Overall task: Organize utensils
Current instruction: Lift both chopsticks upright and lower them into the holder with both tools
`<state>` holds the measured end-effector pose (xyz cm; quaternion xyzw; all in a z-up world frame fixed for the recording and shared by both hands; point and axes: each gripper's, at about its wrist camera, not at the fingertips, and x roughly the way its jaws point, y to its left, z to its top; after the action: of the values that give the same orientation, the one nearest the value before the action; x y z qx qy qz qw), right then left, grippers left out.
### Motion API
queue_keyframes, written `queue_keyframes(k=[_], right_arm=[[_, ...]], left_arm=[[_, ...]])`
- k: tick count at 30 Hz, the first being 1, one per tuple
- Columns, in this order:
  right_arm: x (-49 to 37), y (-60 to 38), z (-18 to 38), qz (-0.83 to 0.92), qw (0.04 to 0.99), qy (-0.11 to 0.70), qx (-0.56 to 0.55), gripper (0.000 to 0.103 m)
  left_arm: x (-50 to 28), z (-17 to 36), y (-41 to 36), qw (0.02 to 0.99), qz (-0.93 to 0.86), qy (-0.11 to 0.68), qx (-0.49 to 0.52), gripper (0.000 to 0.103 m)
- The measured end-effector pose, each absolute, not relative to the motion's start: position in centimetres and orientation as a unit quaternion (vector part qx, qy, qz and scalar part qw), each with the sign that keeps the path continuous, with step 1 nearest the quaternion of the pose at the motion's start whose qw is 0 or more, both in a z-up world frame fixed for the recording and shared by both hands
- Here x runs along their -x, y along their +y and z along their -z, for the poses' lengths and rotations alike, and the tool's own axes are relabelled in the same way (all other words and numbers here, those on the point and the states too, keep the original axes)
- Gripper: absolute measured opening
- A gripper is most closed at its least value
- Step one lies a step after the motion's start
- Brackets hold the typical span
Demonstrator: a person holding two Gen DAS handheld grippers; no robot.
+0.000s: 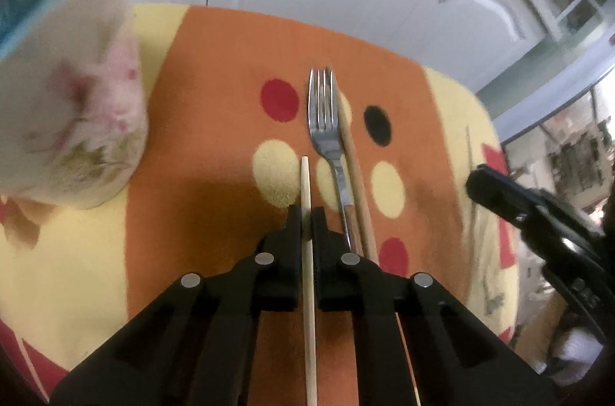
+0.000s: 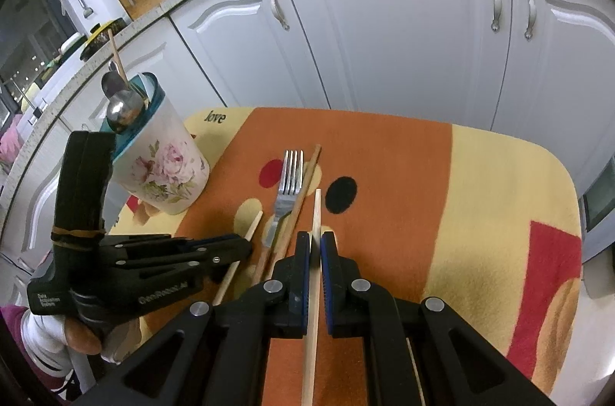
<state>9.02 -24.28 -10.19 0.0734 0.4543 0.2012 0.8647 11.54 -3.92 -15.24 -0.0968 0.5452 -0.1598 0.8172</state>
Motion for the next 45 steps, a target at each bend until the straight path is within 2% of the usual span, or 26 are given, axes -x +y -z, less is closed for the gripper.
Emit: queue_keyframes(k=[12, 45], right_arm=[[-6.9, -23.2, 5.7, -0.227, 0.880, 0.409, -0.078, 0.005], [-3.9, -16.3, -6.7, -0.268, 0.918, 0.291, 0.022, 0.005]], left_arm=[[-7.5, 7.6, -1.0, 0.856, 0.196, 0.464, 0.118, 0.004], [-4.6, -3.7, 4.9, 0.914, 0.176, 0.344, 0.120, 0.002]])
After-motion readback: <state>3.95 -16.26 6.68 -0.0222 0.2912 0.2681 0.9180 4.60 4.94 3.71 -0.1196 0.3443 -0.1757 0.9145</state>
